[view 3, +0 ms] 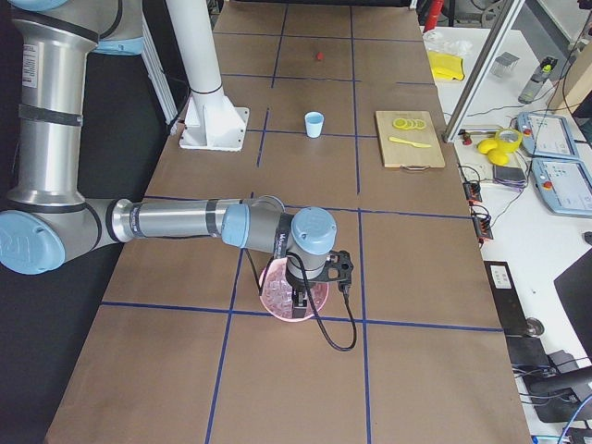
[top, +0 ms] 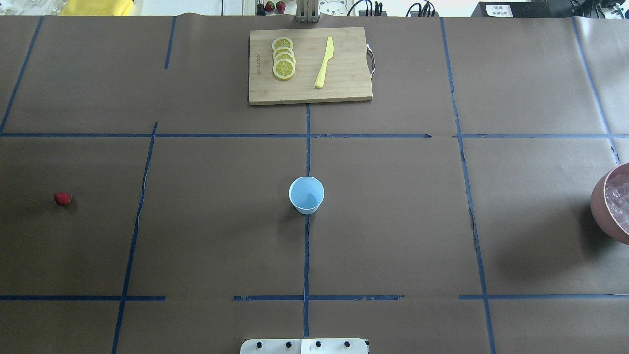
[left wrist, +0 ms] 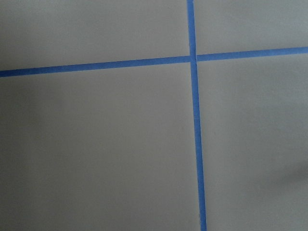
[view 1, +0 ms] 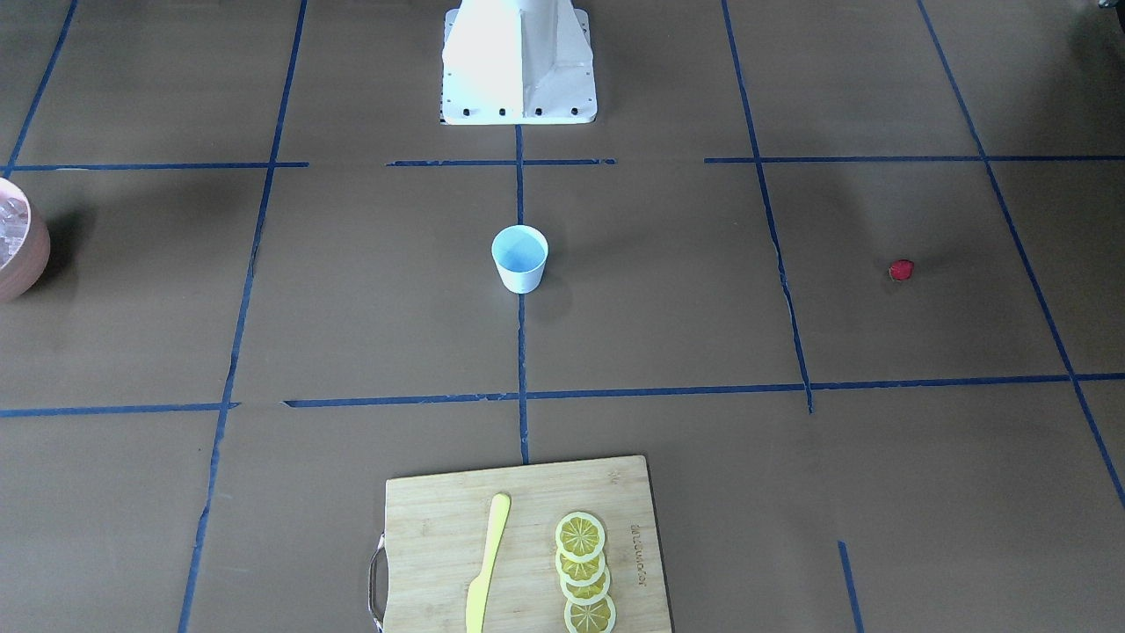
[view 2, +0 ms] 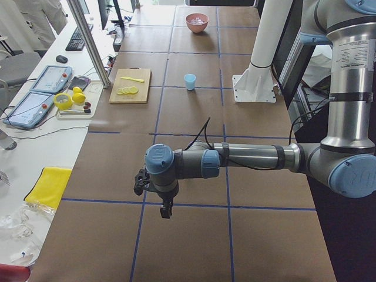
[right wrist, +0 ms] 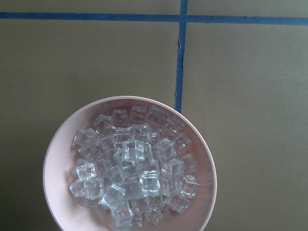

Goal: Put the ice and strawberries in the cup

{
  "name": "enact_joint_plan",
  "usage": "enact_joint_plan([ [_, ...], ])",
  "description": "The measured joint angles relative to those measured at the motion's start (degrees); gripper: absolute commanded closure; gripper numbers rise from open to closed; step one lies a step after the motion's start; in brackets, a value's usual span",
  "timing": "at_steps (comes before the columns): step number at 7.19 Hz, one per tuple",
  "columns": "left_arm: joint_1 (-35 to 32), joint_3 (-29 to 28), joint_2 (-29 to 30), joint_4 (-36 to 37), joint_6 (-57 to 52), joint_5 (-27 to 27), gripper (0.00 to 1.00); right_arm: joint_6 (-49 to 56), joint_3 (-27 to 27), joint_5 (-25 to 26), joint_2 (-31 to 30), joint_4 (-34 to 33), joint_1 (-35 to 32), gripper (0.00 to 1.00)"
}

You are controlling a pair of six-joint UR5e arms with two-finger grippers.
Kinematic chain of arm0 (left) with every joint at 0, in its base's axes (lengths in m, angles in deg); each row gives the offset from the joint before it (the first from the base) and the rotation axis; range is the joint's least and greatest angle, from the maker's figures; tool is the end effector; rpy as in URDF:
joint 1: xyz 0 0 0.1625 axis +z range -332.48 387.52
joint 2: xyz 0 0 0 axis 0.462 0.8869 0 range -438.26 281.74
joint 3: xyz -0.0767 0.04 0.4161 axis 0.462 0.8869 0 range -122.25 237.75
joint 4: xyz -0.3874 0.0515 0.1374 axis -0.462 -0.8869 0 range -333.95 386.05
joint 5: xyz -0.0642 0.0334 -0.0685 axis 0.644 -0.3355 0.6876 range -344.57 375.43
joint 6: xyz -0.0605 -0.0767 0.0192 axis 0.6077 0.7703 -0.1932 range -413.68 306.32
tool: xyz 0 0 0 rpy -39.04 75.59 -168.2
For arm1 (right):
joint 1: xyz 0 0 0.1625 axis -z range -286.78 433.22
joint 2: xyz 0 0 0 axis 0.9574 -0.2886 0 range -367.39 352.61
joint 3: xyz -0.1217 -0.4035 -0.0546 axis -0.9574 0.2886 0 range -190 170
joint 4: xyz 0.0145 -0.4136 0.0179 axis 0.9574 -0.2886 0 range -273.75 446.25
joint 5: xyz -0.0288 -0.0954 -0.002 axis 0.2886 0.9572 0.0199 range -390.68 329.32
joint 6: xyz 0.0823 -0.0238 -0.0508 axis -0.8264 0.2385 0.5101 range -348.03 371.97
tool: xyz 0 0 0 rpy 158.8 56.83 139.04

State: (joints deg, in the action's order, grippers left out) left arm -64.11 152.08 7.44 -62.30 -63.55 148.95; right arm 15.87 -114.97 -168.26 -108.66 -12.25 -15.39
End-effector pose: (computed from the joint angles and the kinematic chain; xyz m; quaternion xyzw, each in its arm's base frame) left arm -0.0777 -0.4559 0.6611 0.0240 0.3700 0.0615 0.9267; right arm 0.0499 -0.4034 0.6293 -0.0295 -0.4038 -0.0253 0.9140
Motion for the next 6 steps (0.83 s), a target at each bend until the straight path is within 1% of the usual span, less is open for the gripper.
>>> enact_joint_plan([
  [1, 0.08, -0.16, -0.93, -3.32, 0.23, -0.01, 0.0, -6.71, -0.06, -0.06, -2.16, 6.13, 2.5, 0.07],
  [3, 0.29, -0.21, -1.44, -5.37, 0.48, 0.24, 0.0, -24.04, -0.03, 0.0, -7.15, 21.05, 8.01, 0.09],
  [4, 0.35, -0.21, -1.47, -5.54, 0.48, 0.28, 0.0, -31.54, 0.02, 0.05, -8.77, 25.45, 10.15, 0.09],
  [6, 0.4, -0.03, -1.53, -5.6, 0.47, 0.26, 0.0, -42.51, 0.15, 0.96, -9.73, 29.7, 13.86, 0.09],
])
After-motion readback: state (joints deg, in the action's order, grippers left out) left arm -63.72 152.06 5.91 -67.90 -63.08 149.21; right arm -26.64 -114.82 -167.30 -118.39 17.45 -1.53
